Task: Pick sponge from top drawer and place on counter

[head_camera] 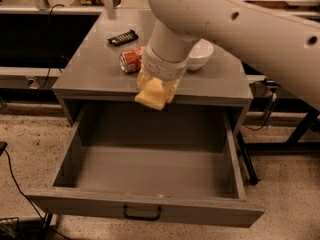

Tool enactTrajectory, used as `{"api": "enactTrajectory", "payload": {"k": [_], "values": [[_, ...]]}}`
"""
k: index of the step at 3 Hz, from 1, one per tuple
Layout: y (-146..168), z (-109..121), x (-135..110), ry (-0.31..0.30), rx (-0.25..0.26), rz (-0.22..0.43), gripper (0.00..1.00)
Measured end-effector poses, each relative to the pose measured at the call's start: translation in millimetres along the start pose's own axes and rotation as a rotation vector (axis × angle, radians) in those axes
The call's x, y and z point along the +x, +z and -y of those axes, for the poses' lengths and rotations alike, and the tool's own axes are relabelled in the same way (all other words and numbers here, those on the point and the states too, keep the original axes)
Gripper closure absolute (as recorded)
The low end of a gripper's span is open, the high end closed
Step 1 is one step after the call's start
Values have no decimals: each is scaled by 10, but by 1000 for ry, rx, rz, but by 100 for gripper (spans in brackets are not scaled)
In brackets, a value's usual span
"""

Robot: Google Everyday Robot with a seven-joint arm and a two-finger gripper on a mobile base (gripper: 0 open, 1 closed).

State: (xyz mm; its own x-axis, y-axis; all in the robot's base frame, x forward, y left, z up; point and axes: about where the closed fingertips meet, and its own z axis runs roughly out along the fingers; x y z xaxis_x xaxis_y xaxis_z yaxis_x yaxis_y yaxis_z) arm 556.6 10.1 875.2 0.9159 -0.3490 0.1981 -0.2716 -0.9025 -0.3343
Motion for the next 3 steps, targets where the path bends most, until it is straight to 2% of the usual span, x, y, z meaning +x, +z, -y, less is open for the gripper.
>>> {"api": "enactTrajectory", "payload": {"k": [1,3], "values": [[16,-2,260,43,-26,18,100],[328,-29,575,92,-58,80,100]]}}
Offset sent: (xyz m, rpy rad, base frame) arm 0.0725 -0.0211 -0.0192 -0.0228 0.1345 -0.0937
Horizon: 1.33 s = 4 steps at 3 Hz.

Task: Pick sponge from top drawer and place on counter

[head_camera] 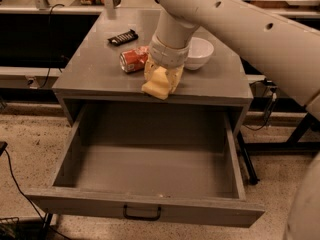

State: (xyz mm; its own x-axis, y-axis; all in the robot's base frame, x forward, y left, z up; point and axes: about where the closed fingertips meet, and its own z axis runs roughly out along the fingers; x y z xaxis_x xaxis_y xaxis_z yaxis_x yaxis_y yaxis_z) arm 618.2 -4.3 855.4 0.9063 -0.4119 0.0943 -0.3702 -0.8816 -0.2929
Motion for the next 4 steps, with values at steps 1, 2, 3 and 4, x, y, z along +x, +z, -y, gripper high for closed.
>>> {"api": "enactTrajectory", "payload": {"k": [1,2,3,4], "values": [[132,44,111,-7,-25,13,83],[78,129,263,-31,-62,-21,61],[-90,247,460,-63,-92,-78,37],[-89,224,563,-46,-99,-86,14]]}}
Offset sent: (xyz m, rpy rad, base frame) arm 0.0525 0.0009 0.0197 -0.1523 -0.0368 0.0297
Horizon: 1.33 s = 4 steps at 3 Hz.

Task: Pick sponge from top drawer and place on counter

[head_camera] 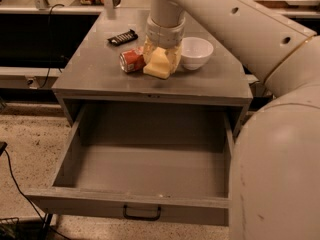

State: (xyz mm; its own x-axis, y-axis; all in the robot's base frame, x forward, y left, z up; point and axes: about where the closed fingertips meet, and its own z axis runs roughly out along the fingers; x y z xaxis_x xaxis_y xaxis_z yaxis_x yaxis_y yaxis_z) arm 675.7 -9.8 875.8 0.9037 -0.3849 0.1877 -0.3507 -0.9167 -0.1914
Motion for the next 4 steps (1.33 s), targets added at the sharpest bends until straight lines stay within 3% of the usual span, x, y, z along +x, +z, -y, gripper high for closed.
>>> {"api": "enactTrajectory", "payload": {"k": [1,3,4], "values": [[40,-95,-9,36,11,7,0],[-139,-143,-160,89,20,1,0],[-477,-109,-128,152,45,-28,0]]}}
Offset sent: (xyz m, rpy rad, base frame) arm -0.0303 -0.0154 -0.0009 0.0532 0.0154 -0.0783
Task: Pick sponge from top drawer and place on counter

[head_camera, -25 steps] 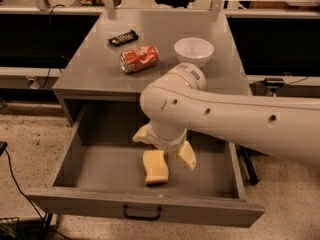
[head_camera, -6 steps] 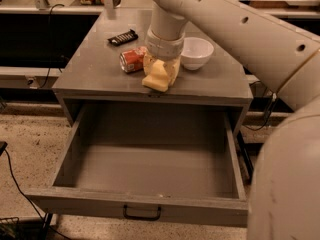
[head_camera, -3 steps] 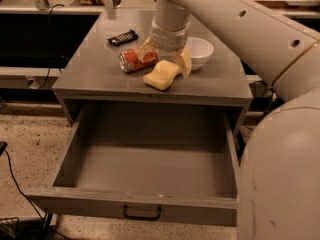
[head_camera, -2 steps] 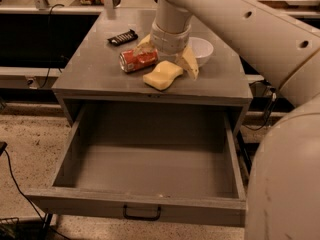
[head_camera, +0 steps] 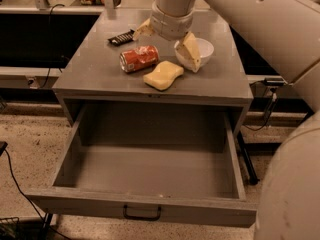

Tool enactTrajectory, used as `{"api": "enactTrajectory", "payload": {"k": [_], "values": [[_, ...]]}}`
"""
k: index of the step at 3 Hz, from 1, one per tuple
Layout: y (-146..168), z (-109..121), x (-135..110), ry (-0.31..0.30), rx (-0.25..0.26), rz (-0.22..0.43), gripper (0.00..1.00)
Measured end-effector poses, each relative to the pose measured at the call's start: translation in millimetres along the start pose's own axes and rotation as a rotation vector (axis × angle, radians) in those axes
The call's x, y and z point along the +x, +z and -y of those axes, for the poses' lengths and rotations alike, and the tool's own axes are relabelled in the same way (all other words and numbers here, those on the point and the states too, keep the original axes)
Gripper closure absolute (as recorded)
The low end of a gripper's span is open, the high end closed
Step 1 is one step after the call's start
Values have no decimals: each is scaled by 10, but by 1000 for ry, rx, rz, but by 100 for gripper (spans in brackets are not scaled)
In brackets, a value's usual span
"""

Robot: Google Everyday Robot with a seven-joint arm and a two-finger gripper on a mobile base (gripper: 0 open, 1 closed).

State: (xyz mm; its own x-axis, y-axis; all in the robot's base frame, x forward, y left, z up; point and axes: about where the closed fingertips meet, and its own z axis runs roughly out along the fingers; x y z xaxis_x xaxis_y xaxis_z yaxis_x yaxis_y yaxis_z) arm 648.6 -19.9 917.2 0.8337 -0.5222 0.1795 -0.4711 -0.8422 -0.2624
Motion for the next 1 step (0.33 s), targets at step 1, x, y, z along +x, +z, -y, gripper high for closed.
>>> {"api": "enactTrajectory", "payload": {"k": [1], "values": [[0,0,0,0,0,0,0]]}}
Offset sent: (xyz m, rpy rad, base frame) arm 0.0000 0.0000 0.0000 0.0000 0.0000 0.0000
